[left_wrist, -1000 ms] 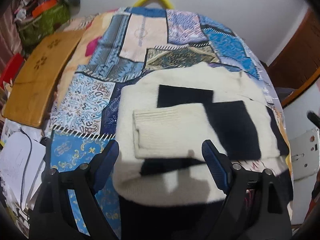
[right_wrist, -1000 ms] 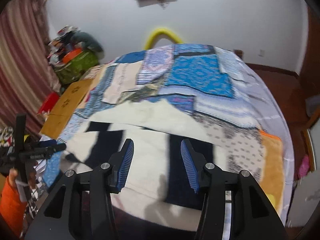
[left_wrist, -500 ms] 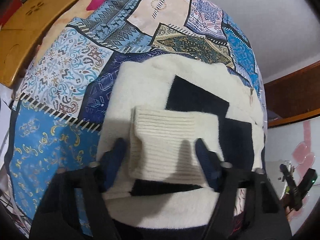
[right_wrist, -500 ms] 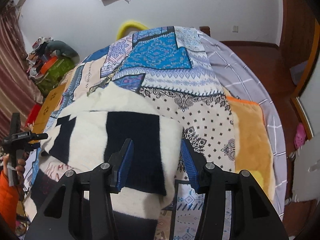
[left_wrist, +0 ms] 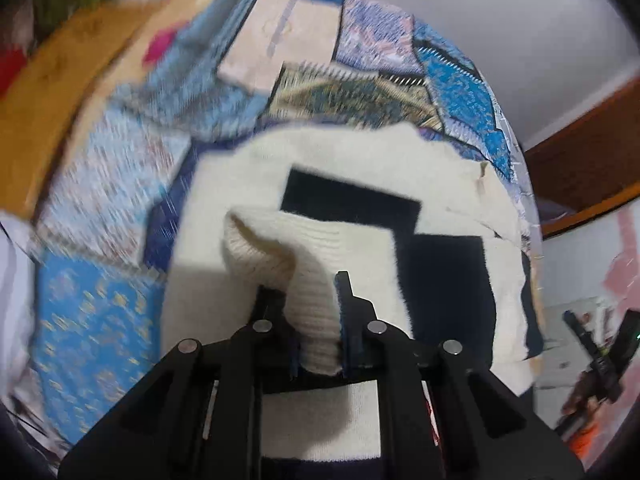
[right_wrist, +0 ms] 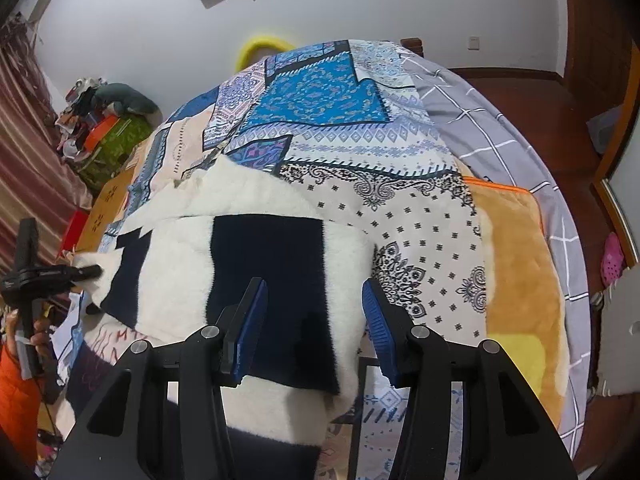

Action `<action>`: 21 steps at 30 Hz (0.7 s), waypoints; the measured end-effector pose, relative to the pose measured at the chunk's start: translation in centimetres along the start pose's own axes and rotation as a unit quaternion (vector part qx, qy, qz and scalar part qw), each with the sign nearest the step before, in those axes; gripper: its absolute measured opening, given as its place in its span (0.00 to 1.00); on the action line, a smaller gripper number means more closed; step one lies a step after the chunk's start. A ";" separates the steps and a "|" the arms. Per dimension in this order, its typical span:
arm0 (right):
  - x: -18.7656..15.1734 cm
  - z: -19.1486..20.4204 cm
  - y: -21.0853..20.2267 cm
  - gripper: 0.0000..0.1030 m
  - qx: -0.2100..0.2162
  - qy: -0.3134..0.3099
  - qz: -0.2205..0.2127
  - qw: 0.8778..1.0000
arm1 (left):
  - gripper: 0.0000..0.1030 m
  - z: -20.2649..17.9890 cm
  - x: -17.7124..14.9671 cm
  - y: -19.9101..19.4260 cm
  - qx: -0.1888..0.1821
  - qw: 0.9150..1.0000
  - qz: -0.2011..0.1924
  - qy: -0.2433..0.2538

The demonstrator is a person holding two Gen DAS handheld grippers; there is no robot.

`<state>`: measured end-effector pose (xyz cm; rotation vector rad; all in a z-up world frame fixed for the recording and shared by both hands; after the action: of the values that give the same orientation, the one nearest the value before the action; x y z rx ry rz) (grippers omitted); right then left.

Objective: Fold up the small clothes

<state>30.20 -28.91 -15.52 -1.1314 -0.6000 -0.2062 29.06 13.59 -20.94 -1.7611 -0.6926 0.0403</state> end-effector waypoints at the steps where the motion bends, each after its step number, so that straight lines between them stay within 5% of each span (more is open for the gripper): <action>1: 0.0 -0.1 0.0 0.44 -0.001 0.001 0.000 1.000 | 0.13 -0.7 0.1 -0.8 0.009 1.000 -0.015 0.016; 12: -1.2 -1.0 0.2 0.44 -0.006 0.013 0.004 1.000 | 0.12 -5.0 1.9 -8.6 0.039 0.984 -0.150 0.086; 21: -2.7 0.7 2.2 0.44 0.011 -0.004 0.035 0.999 | 0.12 -1.5 1.8 -4.5 0.083 0.987 -0.117 0.072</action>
<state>28.76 -27.66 -18.51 -1.1302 -0.5680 -0.1333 29.18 13.80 -15.85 -1.4992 -0.7648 -0.1831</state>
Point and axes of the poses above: each gripper's, at about its wrist camera, not at the fingertips, and y roughly the way its jaws point, z to its left, x to its top, the point moved 1 cm from there along y, roughly the way its jaws point, and after that the axes turned 5 degrees about -y, right-handed, at the moved point
